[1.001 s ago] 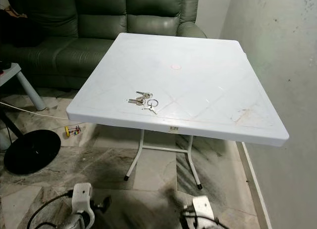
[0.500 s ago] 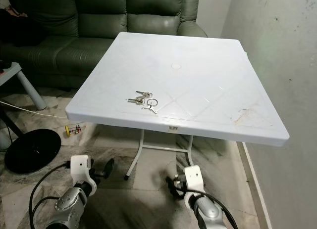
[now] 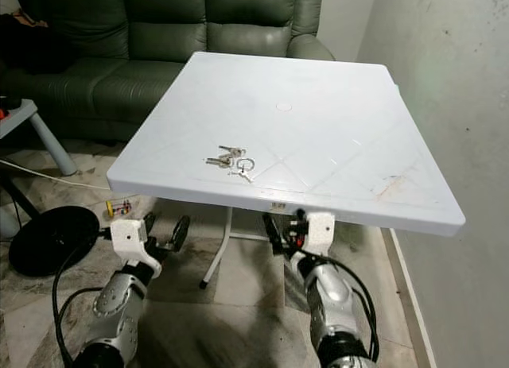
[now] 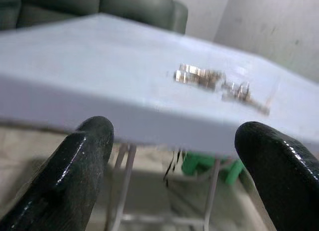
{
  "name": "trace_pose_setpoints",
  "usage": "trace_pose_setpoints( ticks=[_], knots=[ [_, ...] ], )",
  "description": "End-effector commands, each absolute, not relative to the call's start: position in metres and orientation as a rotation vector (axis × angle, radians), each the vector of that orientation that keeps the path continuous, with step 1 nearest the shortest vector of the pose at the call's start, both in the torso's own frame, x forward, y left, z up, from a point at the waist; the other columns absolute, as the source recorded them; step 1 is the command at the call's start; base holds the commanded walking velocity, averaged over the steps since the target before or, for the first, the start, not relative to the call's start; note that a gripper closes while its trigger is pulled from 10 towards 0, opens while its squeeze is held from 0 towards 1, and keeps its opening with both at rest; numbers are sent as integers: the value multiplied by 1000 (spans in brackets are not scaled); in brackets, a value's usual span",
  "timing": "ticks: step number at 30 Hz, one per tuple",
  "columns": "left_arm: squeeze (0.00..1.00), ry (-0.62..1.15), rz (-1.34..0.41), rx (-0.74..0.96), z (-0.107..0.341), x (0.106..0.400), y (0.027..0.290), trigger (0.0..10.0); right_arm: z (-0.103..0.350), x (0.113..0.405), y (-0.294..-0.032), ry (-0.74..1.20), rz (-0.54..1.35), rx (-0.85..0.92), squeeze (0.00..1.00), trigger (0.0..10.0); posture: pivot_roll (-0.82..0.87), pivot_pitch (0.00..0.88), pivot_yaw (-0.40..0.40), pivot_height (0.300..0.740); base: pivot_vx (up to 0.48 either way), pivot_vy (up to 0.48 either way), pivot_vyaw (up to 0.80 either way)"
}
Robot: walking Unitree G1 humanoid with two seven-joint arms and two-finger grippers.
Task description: Hang keys on a hook
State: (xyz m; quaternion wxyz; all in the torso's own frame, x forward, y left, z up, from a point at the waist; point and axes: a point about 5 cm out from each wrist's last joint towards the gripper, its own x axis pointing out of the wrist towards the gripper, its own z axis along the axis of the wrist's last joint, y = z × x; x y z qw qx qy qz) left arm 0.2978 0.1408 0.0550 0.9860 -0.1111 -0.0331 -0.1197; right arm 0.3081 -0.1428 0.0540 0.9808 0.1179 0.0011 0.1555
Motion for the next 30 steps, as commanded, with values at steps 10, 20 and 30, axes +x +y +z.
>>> trace_pose_setpoints(
  ticks=[10, 20, 30],
  knots=[
    [0, -178, -127, -238, 92, 310, 162, 10000, 89, 317, -149, -133, 291, 169, 0, 10000, 32, 0, -35, 732, 0, 0, 0],
    [0, -177, -38, -237, 100, 289, 180, 10000, 93, 300, -173, -139, 201, 47, 0, 10000, 27, 0, -37, 732, 0, 0, 0],
    [0, -119, -6, -229, 99, 258, 195, 10000, 86, 270, -185, -101, 178, -22, 0, 10000, 24, 0, -38, 732, 0, 0, 0]
  ],
)
